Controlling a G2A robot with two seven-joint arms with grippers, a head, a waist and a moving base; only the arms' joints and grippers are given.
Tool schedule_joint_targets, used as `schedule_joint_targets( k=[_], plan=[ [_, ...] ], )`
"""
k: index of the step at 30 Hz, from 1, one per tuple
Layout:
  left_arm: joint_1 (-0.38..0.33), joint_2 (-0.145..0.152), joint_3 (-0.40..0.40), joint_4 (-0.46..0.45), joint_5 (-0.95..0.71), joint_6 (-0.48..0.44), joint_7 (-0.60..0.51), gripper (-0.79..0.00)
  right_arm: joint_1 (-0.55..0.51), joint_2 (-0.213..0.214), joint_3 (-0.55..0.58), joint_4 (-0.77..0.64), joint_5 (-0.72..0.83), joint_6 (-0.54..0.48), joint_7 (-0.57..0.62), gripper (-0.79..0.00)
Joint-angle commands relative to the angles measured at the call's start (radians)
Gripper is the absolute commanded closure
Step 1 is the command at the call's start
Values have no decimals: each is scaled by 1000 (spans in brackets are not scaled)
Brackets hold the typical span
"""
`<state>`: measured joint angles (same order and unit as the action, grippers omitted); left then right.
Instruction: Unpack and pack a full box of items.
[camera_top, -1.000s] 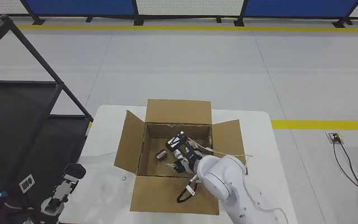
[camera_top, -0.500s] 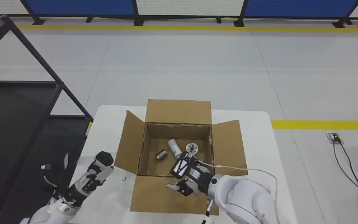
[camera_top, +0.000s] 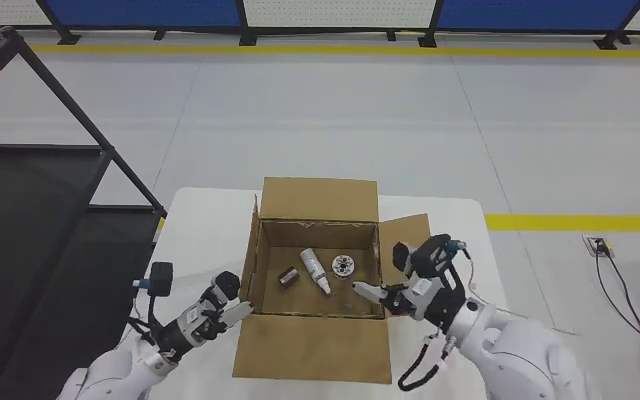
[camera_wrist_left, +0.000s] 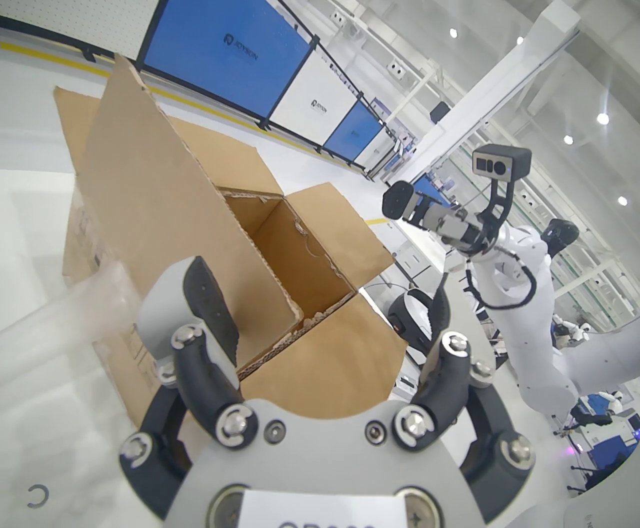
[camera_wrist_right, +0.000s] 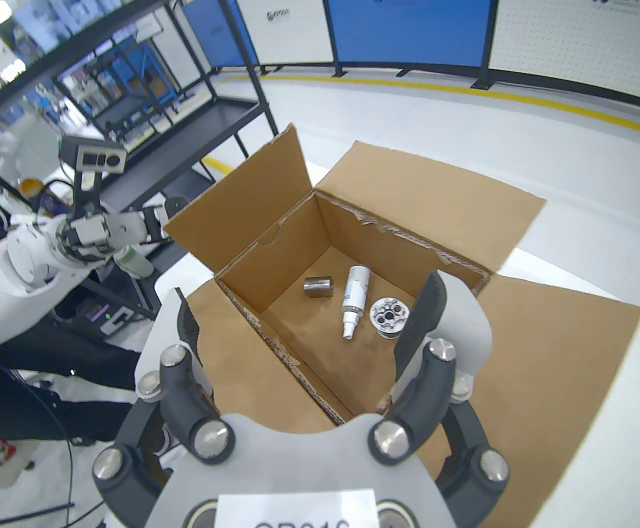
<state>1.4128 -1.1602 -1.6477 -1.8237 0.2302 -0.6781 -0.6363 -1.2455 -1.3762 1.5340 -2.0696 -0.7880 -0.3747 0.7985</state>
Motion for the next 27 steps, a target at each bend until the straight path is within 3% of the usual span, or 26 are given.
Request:
schedule_joint_targets(
  k=[1, 6, 10, 18, 27],
  plan=[
    [-14, 2, 27, -2, 16, 14, -22, -785, -9, 8, 97, 22, 96, 6, 4, -785],
    [-54, 4, 93, 20, 48, 38, -61, -785, 0, 28, 257, 137, 319, 76, 107, -785],
    [-83, 5, 141, 48, 75, 48, -76, -785, 43, 46, 304, 263, 403, 102, 212, -785],
    [-115, 7, 196, 89, 109, 63, -66, -785, 176, 75, 239, 464, 471, 64, 402, -785],
    [-107, 15, 206, 94, 114, 65, -47, -785, 256, 91, 122, 485, 617, -42, 496, -785]
  ],
)
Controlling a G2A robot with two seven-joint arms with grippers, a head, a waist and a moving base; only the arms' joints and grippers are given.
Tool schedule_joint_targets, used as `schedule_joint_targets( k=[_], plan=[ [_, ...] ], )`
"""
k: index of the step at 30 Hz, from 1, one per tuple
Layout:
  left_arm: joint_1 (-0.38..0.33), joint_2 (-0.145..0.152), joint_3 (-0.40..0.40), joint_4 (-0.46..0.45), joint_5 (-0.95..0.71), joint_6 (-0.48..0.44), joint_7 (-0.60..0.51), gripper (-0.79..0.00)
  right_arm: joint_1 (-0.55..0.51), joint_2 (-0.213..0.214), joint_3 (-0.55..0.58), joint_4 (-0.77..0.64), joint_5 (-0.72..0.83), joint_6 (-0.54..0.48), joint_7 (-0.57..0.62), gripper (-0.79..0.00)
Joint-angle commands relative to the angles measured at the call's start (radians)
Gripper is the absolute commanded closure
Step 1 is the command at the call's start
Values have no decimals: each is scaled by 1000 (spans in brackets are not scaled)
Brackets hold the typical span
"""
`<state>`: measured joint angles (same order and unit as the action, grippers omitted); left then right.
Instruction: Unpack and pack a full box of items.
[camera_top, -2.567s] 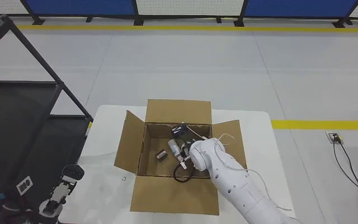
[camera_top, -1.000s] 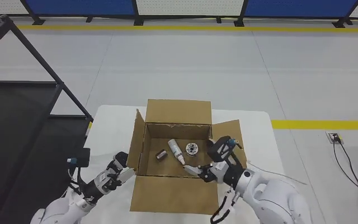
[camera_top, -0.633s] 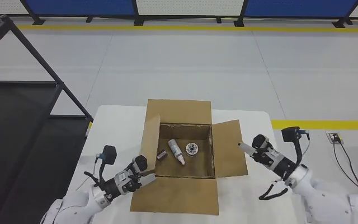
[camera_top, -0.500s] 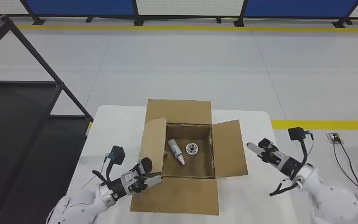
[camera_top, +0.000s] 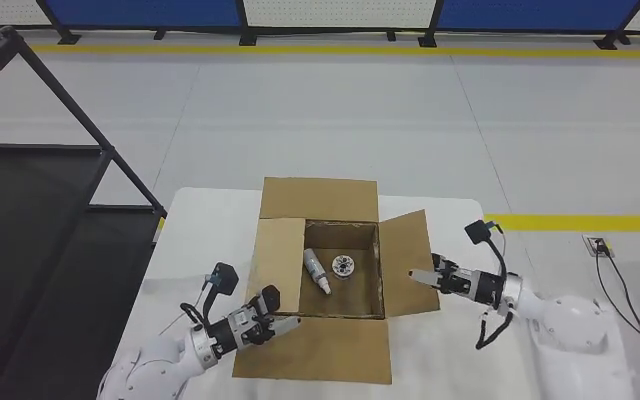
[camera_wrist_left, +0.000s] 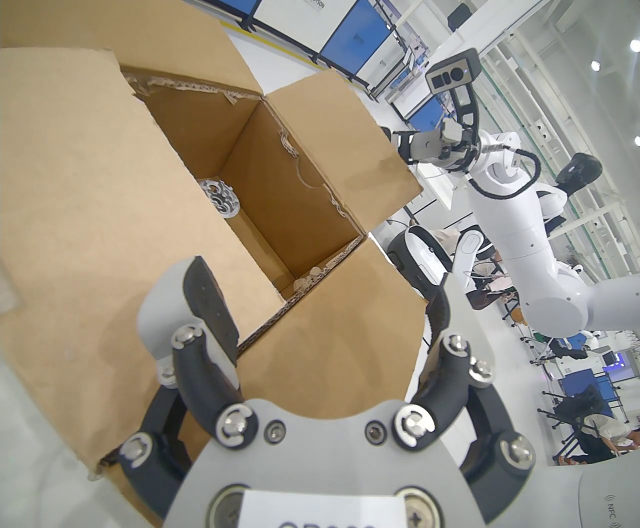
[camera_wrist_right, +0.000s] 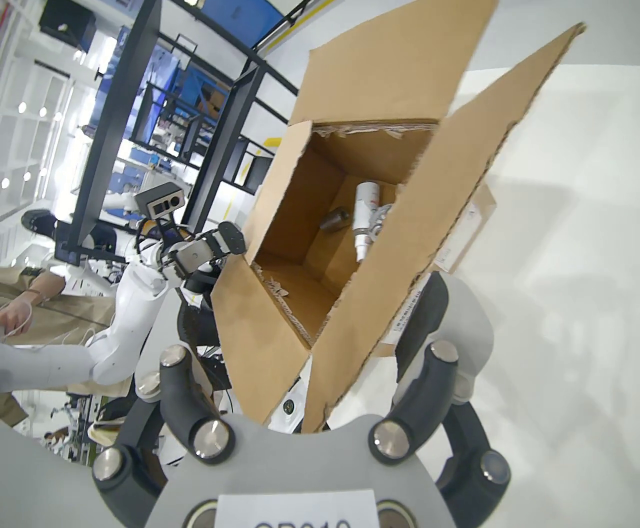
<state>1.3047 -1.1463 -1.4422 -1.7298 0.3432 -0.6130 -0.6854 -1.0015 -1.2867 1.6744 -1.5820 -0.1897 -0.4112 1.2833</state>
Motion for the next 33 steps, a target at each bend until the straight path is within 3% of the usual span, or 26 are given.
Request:
schedule_joint_targets(
  k=[1, 9, 18, 33],
  plan=[
    [2, 2, 1, 1, 1, 1, 5, -785, 21, 2, -33, -5, 34, -11, 19, -785],
    [17, 9, 1, 4, -5, -5, 24, -785, 103, 4, -187, -16, 117, -28, 44, -785],
    [33, 14, 6, 4, 7, 2, 61, -785, 228, -19, -433, 118, -71, 2, -135, -785],
    [36, 22, 7, 12, 0, 44, 107, -785, 273, -27, -581, 216, -211, -112, -278, -785]
  ],
)
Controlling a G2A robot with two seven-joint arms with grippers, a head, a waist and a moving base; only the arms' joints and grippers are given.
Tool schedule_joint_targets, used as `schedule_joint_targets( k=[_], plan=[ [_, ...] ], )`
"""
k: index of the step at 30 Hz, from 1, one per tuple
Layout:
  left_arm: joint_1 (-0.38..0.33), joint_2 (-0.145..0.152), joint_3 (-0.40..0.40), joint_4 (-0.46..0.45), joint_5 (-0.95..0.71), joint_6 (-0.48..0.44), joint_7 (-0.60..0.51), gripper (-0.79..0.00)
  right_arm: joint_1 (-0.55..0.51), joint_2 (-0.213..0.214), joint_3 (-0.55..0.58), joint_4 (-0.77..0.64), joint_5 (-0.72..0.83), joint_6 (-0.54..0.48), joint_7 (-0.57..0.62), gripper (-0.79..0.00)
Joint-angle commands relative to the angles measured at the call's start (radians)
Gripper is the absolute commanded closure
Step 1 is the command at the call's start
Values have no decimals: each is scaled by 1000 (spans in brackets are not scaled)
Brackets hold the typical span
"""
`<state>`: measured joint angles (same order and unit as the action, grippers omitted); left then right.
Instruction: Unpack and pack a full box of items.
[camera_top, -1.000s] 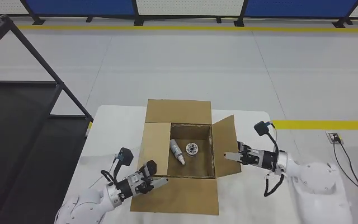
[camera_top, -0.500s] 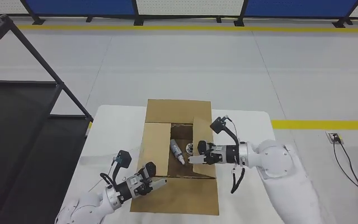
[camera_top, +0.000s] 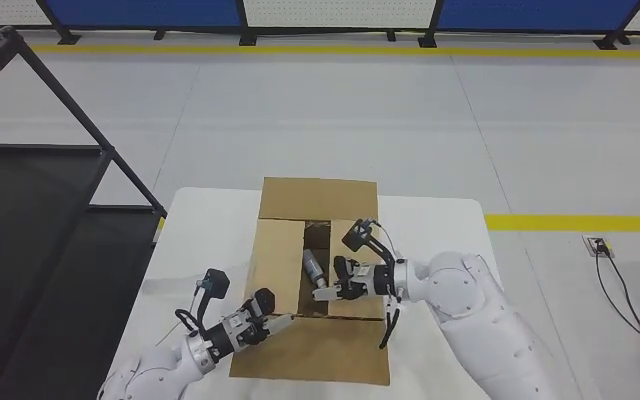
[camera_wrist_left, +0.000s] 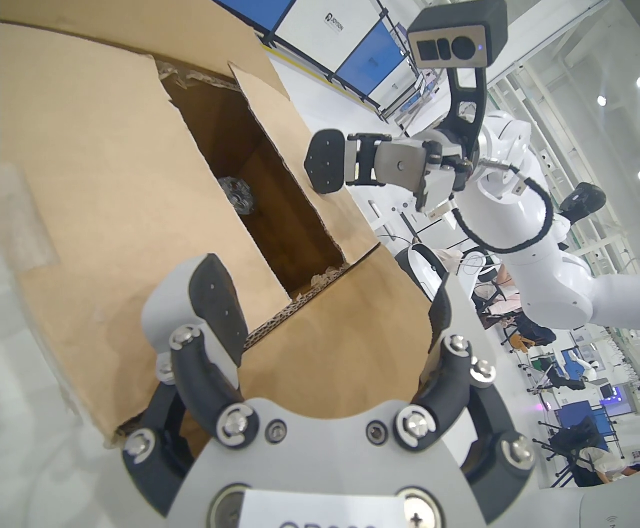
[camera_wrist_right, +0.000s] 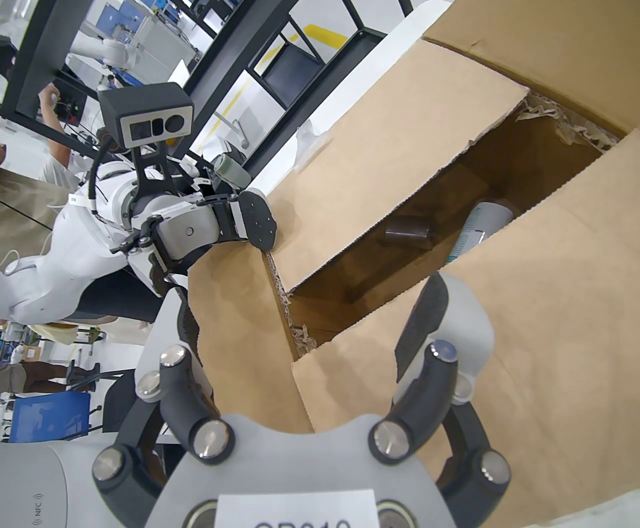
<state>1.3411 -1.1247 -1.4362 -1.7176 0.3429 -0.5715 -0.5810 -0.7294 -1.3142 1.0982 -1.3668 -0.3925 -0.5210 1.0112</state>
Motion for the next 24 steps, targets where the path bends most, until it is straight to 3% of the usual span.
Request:
schedule_joint_targets(
  k=[1, 11, 24],
  plan=[
    [-1, 1, 2, 0, 1, 4, 4, -785, 2, 0, -11, 2, -18, -4, -15, -785],
    [-2, 5, 8, -3, 1, 18, 22, -785, 26, -4, -70, 24, -104, 43, -62, -785],
    [-1, 10, -4, 1, -39, -18, 63, -785, 49, -2, -77, 70, -68, 44, -113, -785]
  ],
)
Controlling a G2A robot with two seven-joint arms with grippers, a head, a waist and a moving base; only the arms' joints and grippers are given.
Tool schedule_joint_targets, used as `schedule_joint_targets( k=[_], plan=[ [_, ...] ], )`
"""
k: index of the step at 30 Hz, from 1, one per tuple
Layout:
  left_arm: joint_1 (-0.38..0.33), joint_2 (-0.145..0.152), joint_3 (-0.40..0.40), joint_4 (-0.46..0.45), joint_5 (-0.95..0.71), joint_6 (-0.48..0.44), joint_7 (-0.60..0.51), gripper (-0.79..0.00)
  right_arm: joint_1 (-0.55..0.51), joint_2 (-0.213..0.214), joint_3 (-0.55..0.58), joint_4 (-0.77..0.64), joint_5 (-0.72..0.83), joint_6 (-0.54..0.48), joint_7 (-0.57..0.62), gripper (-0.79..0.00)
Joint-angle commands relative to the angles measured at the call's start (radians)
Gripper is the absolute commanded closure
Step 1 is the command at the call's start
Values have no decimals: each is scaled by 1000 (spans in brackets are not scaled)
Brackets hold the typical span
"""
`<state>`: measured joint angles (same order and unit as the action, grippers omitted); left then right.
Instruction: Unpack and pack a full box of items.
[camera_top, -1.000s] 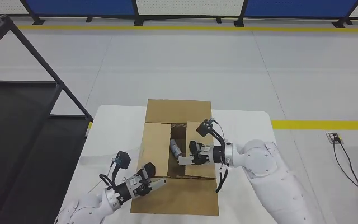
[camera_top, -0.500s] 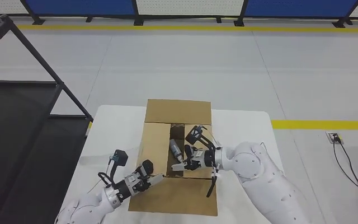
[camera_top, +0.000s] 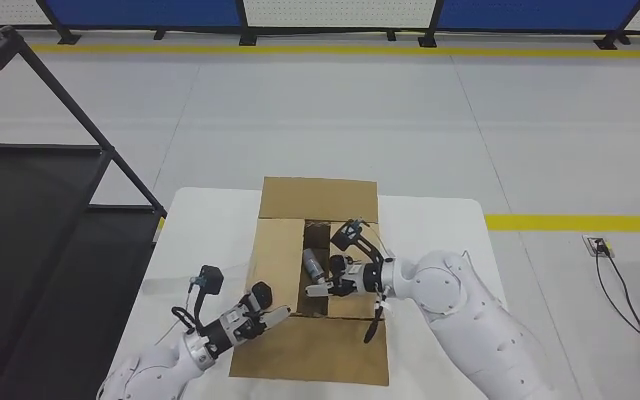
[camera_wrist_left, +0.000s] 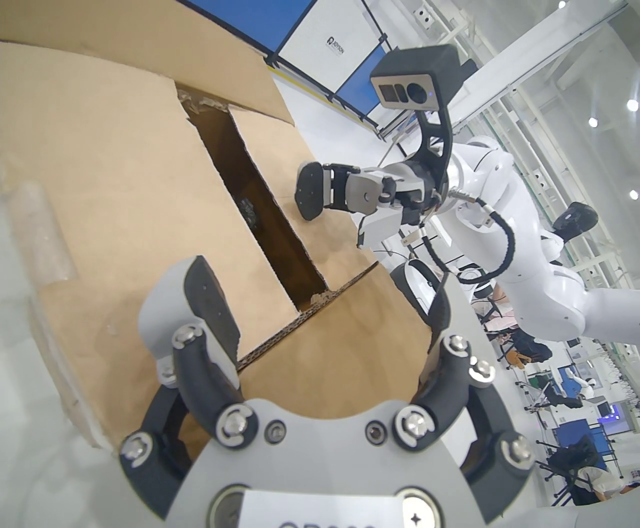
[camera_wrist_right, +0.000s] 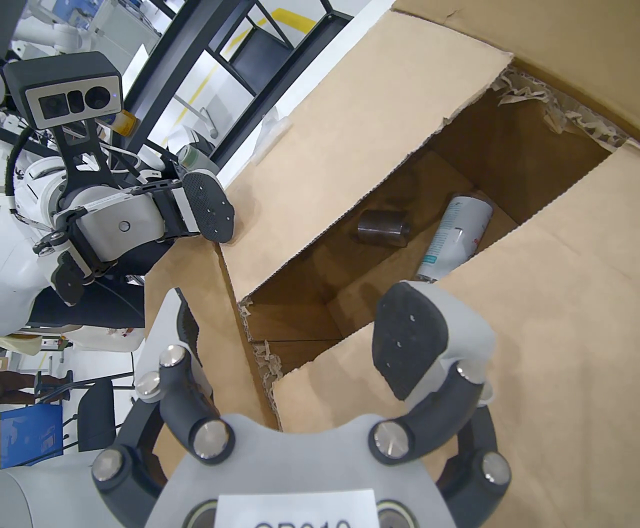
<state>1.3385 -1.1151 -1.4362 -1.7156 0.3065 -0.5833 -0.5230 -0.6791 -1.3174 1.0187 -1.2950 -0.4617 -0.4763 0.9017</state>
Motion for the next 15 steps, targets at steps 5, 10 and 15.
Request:
schedule_joint_targets(
  k=[5, 10, 15],
  plan=[
    [20, 7, -49, -24, -42, -58, 38, -785, -14, 9, 24, -29, 39, -23, -12, -785],
    [65, 17, -132, -65, -124, -132, 58, -785, -33, 20, 59, -83, 64, -55, -26, -785],
    [152, 40, -260, -66, -295, -243, -27, -785, -62, 32, 94, -136, 57, -76, -24, -785]
  ],
)
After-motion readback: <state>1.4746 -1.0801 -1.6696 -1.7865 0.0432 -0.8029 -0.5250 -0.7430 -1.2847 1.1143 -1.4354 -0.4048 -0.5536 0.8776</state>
